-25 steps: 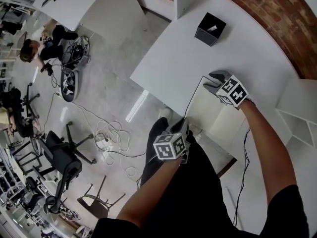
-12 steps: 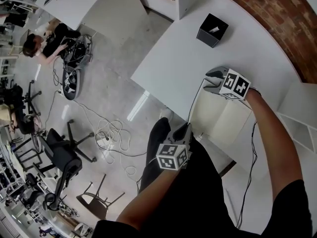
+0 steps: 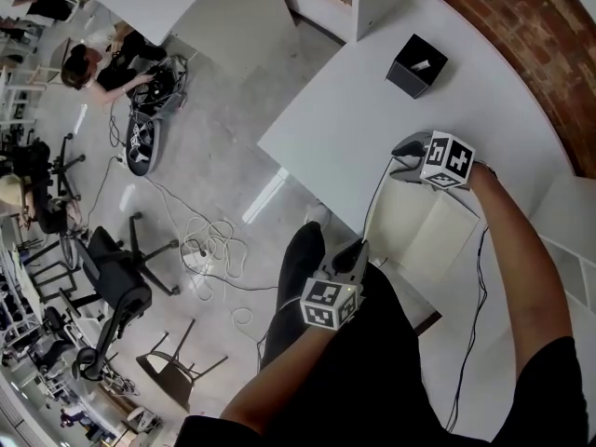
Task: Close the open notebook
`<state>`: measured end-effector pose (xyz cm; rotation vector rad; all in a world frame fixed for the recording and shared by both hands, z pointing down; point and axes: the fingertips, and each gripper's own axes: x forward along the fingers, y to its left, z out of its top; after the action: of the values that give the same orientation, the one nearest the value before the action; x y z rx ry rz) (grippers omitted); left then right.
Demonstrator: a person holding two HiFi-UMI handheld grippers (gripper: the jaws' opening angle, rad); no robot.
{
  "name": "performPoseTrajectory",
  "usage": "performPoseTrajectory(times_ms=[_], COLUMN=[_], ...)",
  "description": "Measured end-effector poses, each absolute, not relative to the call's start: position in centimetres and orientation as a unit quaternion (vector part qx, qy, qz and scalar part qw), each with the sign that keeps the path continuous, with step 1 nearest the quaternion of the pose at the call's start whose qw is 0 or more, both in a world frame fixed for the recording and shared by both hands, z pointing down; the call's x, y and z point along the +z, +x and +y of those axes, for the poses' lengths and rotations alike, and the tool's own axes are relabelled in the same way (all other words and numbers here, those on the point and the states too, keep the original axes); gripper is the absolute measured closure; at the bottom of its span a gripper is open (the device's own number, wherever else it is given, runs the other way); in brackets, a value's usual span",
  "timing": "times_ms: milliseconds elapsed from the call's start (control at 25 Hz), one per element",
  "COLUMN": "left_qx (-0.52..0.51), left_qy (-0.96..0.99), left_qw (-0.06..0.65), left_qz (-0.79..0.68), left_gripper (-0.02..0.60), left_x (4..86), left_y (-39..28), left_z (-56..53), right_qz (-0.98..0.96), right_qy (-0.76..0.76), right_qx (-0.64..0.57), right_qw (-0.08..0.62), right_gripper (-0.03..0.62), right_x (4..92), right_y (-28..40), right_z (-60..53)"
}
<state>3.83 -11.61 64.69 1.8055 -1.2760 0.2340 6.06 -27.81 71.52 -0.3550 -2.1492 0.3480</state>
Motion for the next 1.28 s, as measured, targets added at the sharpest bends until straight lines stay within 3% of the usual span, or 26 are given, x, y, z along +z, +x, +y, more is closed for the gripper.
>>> performPoseTrajectory(times_ms=[640, 1280], left_qx=[0.106, 0.153], left_qy=[0.726, 0.809], left_qw=[0.441, 0.373], left_qz=[-0.517, -0.428], left_gripper=[0.557, 0.557], left_x=[65.0, 59.6], left_y=[2.2, 6.9], left_z=[-12.1, -11.0], right_qz=[-0.885, -0.920], right_qy=[-0.132, -0.011], right_qx=[0.126, 0.089], right_qw=[0.428, 0.380], right_gripper=[0.523, 0.537], right_x=[69.0, 61.4], right_y=[6.3, 12.5], right_z=[-29.2, -28.1])
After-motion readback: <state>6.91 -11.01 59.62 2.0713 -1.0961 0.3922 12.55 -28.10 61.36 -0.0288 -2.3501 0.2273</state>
